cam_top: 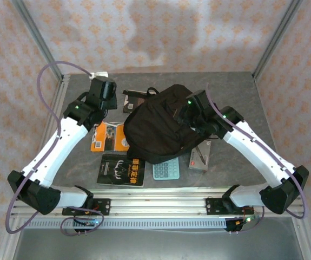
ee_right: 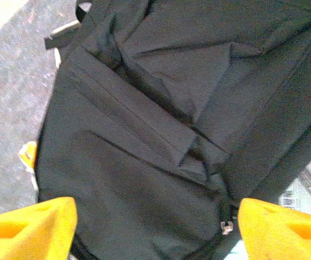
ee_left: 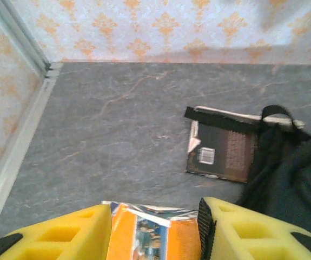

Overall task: Pack the student bag
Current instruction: Place the student bag at the center of the table, then unzip the student bag at the top-right of the table.

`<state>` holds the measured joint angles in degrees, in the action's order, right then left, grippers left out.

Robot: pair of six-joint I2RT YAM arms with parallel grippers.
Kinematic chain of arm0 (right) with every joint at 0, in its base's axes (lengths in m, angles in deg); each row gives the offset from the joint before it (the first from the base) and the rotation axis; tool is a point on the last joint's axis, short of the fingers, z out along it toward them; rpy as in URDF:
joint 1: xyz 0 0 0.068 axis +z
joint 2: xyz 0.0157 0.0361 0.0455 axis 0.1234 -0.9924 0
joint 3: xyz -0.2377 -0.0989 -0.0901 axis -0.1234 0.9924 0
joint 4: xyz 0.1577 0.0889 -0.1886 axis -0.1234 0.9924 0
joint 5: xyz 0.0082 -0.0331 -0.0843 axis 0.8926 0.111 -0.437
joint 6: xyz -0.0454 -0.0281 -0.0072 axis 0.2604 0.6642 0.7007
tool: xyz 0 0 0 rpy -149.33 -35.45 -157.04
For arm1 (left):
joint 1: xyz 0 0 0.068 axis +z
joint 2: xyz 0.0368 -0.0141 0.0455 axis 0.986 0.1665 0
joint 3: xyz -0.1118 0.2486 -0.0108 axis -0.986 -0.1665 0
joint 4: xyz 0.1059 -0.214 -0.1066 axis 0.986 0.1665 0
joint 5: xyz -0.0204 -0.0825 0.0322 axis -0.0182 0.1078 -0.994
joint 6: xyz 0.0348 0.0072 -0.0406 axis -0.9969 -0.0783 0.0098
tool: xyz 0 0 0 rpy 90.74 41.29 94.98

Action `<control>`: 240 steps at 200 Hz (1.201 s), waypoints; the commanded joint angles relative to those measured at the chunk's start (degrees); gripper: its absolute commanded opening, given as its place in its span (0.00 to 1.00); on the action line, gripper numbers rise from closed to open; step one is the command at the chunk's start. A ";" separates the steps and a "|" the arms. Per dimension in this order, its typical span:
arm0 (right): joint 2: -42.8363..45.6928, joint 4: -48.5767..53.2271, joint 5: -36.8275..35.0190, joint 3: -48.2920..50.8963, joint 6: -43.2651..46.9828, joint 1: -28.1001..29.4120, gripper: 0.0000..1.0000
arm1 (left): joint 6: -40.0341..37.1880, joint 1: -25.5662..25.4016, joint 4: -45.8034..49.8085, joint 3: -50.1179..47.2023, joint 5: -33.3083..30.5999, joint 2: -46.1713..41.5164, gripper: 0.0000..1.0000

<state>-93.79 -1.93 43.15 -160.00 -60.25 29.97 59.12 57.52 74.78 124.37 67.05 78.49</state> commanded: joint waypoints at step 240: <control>21.64 -5.47 -9.53 30.33 -18.94 -16.67 0.37 | 29.91 -28.78 40.26 50.48 29.49 52.57 0.53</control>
<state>-73.77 -7.92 35.21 -130.93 -77.61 13.42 87.25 29.39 110.56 172.83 97.91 129.62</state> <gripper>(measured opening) 0.372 0.531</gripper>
